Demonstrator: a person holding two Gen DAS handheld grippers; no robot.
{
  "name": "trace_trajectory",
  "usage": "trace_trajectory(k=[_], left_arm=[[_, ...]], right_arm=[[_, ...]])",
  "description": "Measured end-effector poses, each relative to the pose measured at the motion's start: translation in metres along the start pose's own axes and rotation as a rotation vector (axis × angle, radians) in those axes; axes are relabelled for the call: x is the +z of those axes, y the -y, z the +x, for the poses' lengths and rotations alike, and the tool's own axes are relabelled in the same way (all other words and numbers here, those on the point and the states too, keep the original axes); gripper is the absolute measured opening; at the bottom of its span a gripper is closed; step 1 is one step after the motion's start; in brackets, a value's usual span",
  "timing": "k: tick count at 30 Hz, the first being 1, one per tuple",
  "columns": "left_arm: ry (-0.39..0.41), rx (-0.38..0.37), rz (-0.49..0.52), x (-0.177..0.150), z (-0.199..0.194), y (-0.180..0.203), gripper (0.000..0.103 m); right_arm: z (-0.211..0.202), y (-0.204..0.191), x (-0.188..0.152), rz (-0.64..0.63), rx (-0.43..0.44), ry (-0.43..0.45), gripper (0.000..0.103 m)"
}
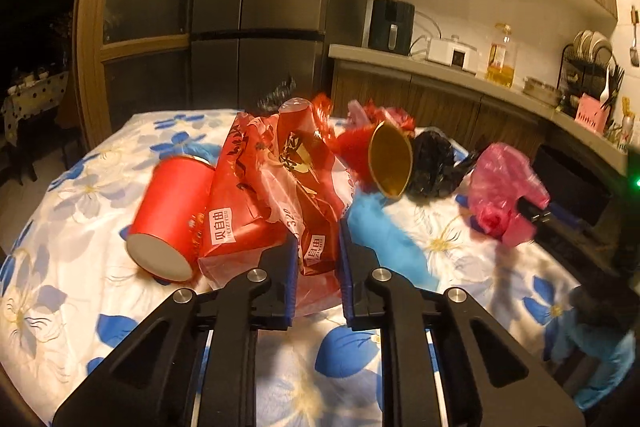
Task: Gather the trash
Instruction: 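Grasp the red snack bag with the left gripper while the right grasps the pink bag, then carry both bags over the black bin and open both grippers to drop them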
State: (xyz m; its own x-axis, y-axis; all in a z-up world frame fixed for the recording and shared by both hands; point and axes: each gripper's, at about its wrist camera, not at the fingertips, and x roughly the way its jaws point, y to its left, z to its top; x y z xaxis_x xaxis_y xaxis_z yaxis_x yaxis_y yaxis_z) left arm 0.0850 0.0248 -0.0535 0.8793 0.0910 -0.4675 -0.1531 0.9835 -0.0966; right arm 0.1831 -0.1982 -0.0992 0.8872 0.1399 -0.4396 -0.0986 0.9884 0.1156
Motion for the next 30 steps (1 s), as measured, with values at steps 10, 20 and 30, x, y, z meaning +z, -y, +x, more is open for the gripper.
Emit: trace_trajectory(k=[10, 20, 30], left_arm=[[0.046, 0.003, -0.025, 0.007, -0.023, -0.003, 0.017], [0.089, -0.031, 0.014, 0.024, -0.035, 0.019, 0.017], [0.116, -0.186, 0.1, 0.049, -0.018, 0.093, 0.017]], right_arm=[[-0.001, 0.0, 0.0, -0.02, 0.014, -0.006, 0.009], [-0.054, 0.019, 0.021, 0.029, 0.034, 0.108, 0.006], [-0.086, 0.06, 0.041, 0.056, -0.047, 0.176, 0.006]])
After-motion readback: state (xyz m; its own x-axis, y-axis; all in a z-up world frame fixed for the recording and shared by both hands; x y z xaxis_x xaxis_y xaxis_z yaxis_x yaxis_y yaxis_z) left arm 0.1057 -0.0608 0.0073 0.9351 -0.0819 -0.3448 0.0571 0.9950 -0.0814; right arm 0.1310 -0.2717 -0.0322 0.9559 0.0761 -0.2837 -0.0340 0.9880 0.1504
